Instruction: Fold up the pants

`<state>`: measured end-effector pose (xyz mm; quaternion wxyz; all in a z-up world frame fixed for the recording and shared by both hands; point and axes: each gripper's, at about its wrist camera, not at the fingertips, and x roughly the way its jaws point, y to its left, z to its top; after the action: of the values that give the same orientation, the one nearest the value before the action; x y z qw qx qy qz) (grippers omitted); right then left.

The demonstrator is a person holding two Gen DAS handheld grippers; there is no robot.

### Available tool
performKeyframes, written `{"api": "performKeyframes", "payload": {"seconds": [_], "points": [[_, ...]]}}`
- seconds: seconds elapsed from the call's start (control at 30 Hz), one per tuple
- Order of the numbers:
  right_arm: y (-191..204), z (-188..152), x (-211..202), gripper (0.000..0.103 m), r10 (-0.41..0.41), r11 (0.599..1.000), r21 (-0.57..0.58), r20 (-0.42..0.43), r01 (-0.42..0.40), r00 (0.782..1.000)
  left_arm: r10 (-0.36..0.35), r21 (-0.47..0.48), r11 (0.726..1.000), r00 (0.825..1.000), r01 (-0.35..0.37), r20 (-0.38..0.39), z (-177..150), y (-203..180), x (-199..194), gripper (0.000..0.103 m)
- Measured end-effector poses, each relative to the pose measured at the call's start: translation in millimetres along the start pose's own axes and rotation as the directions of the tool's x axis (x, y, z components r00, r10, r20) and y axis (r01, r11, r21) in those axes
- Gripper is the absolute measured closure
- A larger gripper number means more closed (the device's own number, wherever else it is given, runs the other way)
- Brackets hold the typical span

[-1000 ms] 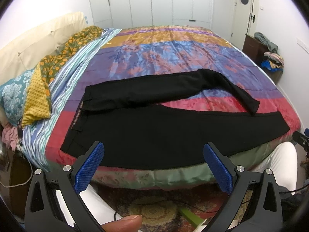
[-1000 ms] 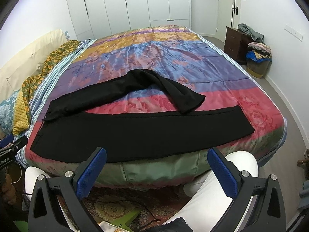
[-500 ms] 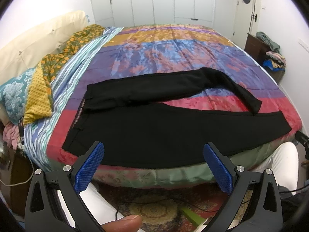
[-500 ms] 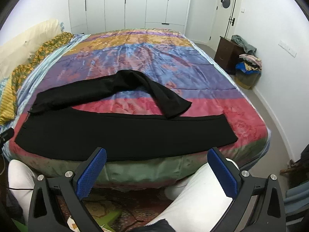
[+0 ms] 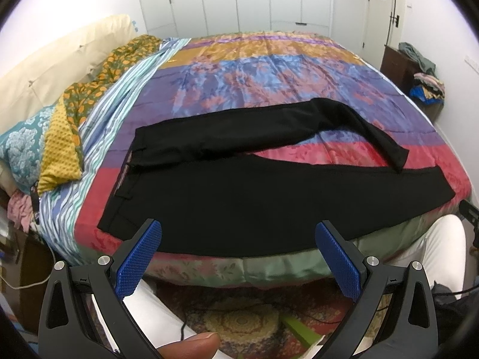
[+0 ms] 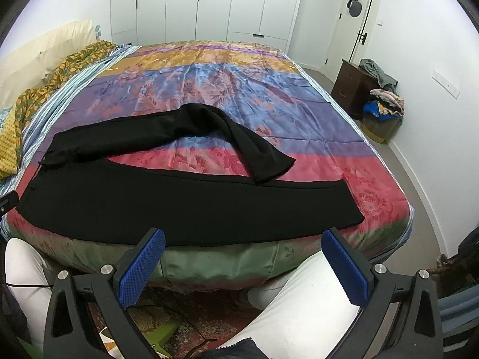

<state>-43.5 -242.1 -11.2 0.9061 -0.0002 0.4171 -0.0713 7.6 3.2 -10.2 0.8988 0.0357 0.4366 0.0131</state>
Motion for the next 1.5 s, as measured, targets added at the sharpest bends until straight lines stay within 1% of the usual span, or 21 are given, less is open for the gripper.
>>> {"api": "performKeyframes", "payload": {"seconds": [0.5, 0.67, 0.83, 1.0, 1.2, 1.3, 1.4, 1.5], "points": [[1.3, -2.4, 6.4, 0.0, -0.014, 1.0, -0.016, -0.012, 0.013, 1.0, -0.006, 0.0, 1.0, 1.0, 0.006, -0.029, -2.4, 1.6, 4.5, 0.001], [0.6, -2.5, 4.4, 0.0, -0.007, 1.0, -0.01, 0.001, 0.007, 1.0, -0.001, 0.005, 1.0, 0.999, 0.001, -0.034, -3.3, 0.1, 3.1, 0.001], [0.3, -4.3, 7.6, 0.0, 0.007, 1.0, -0.008, -0.014, -0.007, 1.0, 0.0, 0.005, 1.0, 1.0, 0.0, -0.031, -2.4, -0.1, 3.5, 0.001], [4.7, -3.4, 4.0, 0.0, 0.001, 1.0, -0.022, -0.003, -0.001, 1.0, -0.007, 0.004, 1.0, 0.999, 0.007, -0.038, -1.8, -0.4, 3.4, 0.001], [6.4, -4.2, 4.4, 0.0, 0.016, 1.0, -0.022, -0.017, -0.016, 1.0, -0.008, 0.003, 1.0, 0.999, 0.009, -0.04, -1.2, 0.3, 3.6, 0.001], [7.6, -5.1, 4.6, 0.0, 0.042, 0.999, -0.023, -0.018, -0.043, 0.999, -0.013, 0.003, 1.0, 0.999, 0.013, -0.044, -1.2, 1.2, 5.4, 0.001], [9.9, -5.1, 5.4, 0.0, 0.081, 0.996, -0.023, -0.009, -0.081, 0.997, -0.012, 0.002, 1.0, 1.0, 0.012, -0.028, 1.9, 3.2, 5.7, 0.001], [6.5, -2.2, -1.7, 0.0, 0.135, 0.991, -0.016, 0.067, -0.134, 0.989, -0.004, 0.0, 1.0, 1.0, 0.004, 0.011, 7.1, 2.4, 4.1, 0.001]]}}
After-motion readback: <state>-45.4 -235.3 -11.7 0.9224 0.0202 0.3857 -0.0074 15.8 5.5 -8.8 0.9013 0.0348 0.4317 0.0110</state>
